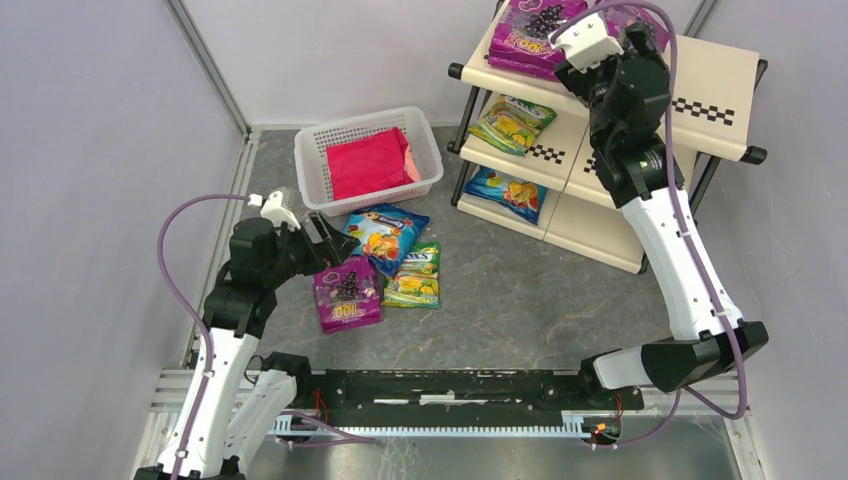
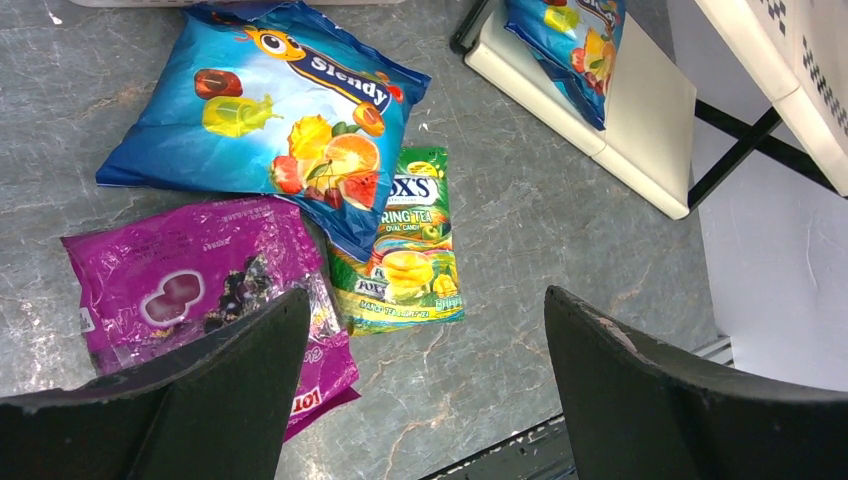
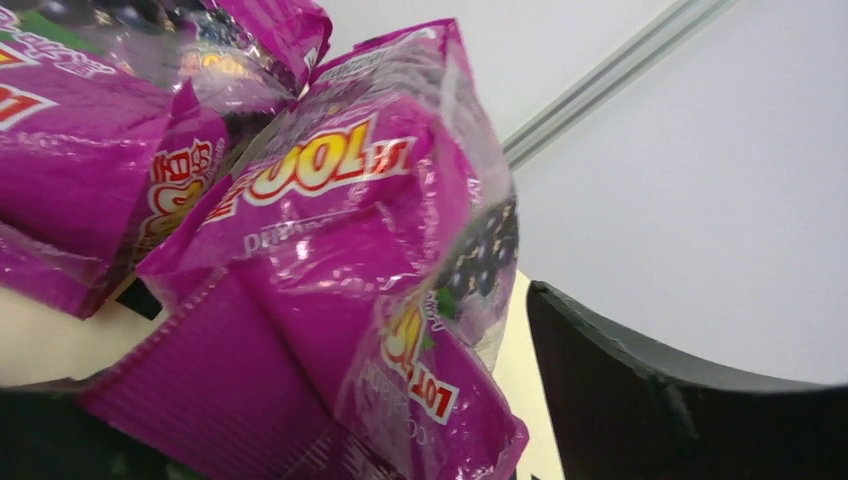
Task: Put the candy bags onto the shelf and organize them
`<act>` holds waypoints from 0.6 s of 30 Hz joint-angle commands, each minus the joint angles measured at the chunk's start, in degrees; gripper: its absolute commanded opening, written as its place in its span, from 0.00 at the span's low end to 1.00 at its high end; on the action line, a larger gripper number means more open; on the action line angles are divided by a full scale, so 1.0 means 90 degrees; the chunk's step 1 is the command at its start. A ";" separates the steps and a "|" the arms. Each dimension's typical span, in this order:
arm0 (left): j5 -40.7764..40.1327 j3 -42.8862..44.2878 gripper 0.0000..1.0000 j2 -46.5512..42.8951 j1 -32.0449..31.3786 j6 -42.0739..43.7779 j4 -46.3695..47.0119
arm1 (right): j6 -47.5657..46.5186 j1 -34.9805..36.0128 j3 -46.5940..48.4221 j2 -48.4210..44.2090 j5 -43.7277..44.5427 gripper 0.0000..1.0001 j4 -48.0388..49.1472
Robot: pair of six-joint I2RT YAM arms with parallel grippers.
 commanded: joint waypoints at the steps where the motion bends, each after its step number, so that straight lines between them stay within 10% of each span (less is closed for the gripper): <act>1: 0.0176 0.0146 0.92 -0.0091 -0.0004 0.0137 0.0229 | 0.0717 -0.0011 0.0086 -0.0526 -0.0330 0.91 0.0037; 12: 0.0236 0.0081 0.92 -0.0154 -0.0003 0.0109 0.0206 | 0.1174 -0.0040 -0.0490 -0.1117 -0.0199 0.97 0.0263; 18: 0.0265 0.0096 0.92 -0.0181 -0.0003 0.0089 0.0224 | 0.1082 -0.0195 -0.0341 -0.0862 -0.0309 0.78 0.0243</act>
